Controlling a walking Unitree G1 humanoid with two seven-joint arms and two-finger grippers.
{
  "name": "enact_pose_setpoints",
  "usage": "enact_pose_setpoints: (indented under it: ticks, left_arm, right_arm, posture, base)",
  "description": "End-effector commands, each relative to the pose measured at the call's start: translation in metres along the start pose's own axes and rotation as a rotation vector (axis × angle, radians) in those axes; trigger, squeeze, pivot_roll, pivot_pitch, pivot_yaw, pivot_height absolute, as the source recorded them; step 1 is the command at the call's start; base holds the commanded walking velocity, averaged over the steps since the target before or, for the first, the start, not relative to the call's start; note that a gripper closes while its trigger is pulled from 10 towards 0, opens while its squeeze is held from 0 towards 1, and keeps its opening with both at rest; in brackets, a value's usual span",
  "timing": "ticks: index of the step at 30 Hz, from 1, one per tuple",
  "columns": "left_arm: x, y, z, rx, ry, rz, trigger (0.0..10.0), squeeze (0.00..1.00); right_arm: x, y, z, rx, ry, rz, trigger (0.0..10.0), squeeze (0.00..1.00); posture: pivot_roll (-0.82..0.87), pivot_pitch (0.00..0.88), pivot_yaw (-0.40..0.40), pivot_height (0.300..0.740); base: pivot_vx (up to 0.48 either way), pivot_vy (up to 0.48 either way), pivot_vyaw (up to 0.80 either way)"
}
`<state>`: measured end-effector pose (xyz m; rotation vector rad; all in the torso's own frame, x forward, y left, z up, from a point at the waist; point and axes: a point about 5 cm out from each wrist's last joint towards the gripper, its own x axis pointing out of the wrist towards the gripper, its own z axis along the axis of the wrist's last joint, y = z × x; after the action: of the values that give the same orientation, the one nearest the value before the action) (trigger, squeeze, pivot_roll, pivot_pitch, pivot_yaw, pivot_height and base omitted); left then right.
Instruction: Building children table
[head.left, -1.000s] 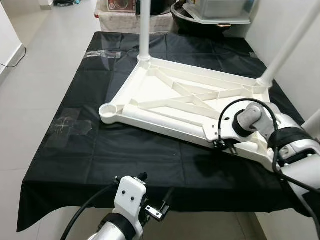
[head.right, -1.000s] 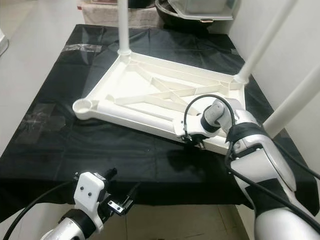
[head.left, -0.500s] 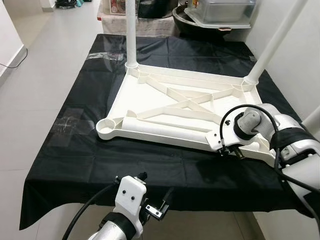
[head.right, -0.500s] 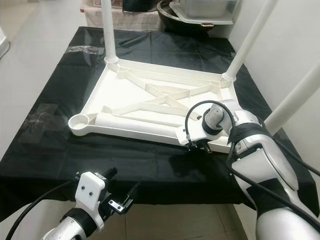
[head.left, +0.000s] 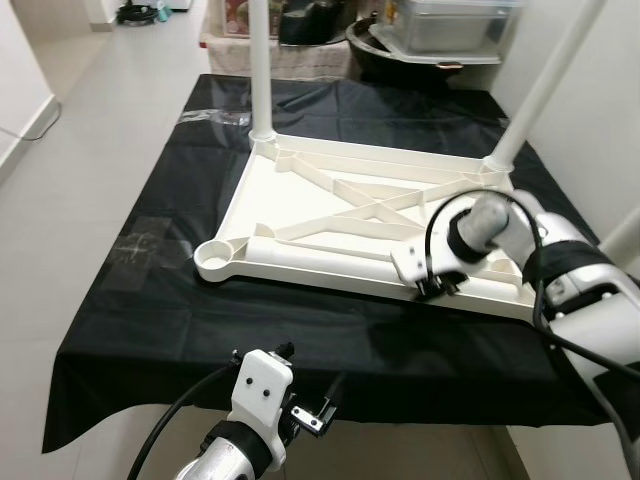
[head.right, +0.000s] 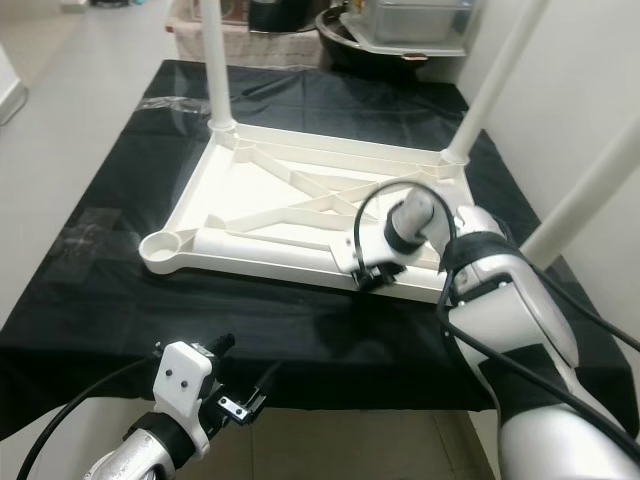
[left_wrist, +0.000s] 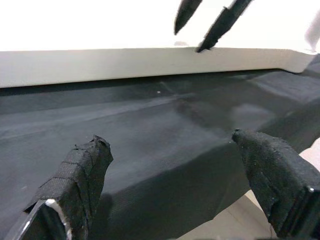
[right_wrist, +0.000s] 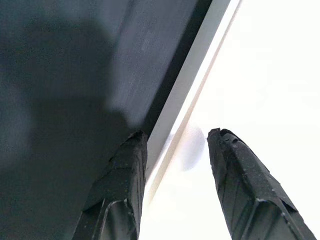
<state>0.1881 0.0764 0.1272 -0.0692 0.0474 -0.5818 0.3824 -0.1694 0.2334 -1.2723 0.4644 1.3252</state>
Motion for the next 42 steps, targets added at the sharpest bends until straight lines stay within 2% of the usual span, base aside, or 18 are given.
enact_pose_setpoints:
  ticks: [1, 2, 4, 7, 9, 10, 16, 17, 25, 30, 31, 32, 37, 42]
  left_arm:
    - [-0.001, 0.001, -0.003, -0.01, 0.005, 0.003, 10.0, 0.0]
    - [-0.001, 0.001, -0.003, -0.01, 0.005, 0.003, 10.0, 0.0]
    - [0.0, 0.001, -0.003, -0.009, 0.002, 0.003, 10.0, 0.0]
    - [0.0, 0.001, -0.003, -0.009, 0.001, 0.003, 10.0, 0.0]
    - [0.0, 0.001, -0.003, -0.009, 0.001, 0.003, 10.0, 0.0]
    - [0.0, 0.001, -0.003, -0.009, -0.001, 0.003, 10.0, 0.0]
    - [-0.001, 0.0, -0.002, -0.01, -0.003, 0.003, 10.0, 0.0]
    - [-0.001, -0.001, -0.002, -0.014, -0.005, 0.002, 10.0, 0.0]
    - [-0.002, -0.003, 0.0, -0.019, -0.007, 0.0, 10.0, 0.0]
    - [-0.002, -0.004, 0.0, -0.024, -0.008, -0.001, 10.0, 0.0]
    - [-0.002, -0.004, 0.001, -0.025, -0.008, -0.001, 10.0, 0.0]
    - [-0.002, -0.004, 0.0, -0.027, -0.007, 0.0, 10.0, 0.0]
    - [-0.002, -0.004, 0.001, -0.029, -0.007, 0.0, 10.0, 0.0]
    - [-0.002, -0.005, 0.001, -0.031, -0.008, 0.0, 10.0, 0.0]
  right_arm:
    - [-0.002, -0.006, 0.008, 0.048, -0.08, -0.009, 10.0, 0.0]
    - [-0.002, -0.006, 0.008, 0.048, -0.08, -0.009, 10.0, 0.0]
    - [0.002, -0.009, 0.019, 0.079, -0.152, -0.004, 10.0, 0.0]
    - [0.012, -0.012, 0.027, 0.125, -0.189, -0.026, 10.0, 0.0]
    - [0.012, -0.012, 0.027, 0.125, -0.189, -0.026, 10.0, 0.0]
    - [0.018, -0.013, 0.029, 0.144, -0.193, -0.047, 10.0, 0.0]
    - [0.031, -0.01, 0.028, 0.193, -0.168, -0.063, 10.0, 0.0]
    - [0.04, -0.006, 0.024, 0.235, -0.12, -0.054, 10.0, 0.0]
    - [0.053, 0.0, 0.021, 0.318, -0.087, -0.052, 10.0, 0.0]
    - [0.059, 0.004, 0.021, 0.333, -0.084, -0.023, 10.0, 0.0]
    - [0.061, 0.007, 0.02, 0.33, -0.074, -0.005, 9.0, 0.0]
    - [0.063, 0.01, 0.019, 0.318, -0.064, 0.014, 0.0, 0.0]
    - [0.065, 0.012, 0.018, 0.311, -0.06, 0.034, 0.0, 0.0]
    - [0.067, 0.015, 0.018, 0.264, -0.042, 0.049, 0.0, 0.0]
  posture:
    - [0.07, 0.088, -0.098, 0.74]
    - [0.07, 0.088, -0.098, 0.74]
    - [0.07, 0.091, -0.097, 0.74]
    - [0.07, 0.092, -0.096, 0.74]
    - [0.07, 0.092, -0.096, 0.74]
    - [0.07, 0.094, -0.098, 0.74]
    - [0.07, 0.103, -0.1, 0.74]
    - [0.07, 0.111, -0.099, 0.74]
    - [0.07, 0.118, -0.101, 0.74]
    - [0.07, 0.122, -0.099, 0.74]
    - [0.07, 0.125, -0.102, 0.74]
    - [0.07, 0.125, -0.102, 0.74]
    - [0.07, 0.13, -0.104, 0.74]
    - [0.07, 0.133, -0.105, 0.74]
  base:
    - [0.0, 0.0, 0.0]
    - [0.0, 0.0, 0.0]
    - [0.0, 0.0, 0.0]
    - [0.0, 0.0, 0.0]
    - [0.0, 0.0, 0.0]
    - [0.0, 0.0, 0.0]
    - [0.0, 0.0, 0.0]
    - [0.0, 0.0, 0.0]
    - [0.0, 0.0, 0.0]
    - [0.0, 0.0, 0.0]
    - [0.0, 0.0, 0.0]
    - [0.0, 0.0, 0.0]
    - [0.0, 0.0, 0.0]
    - [0.0, 0.0, 0.0]
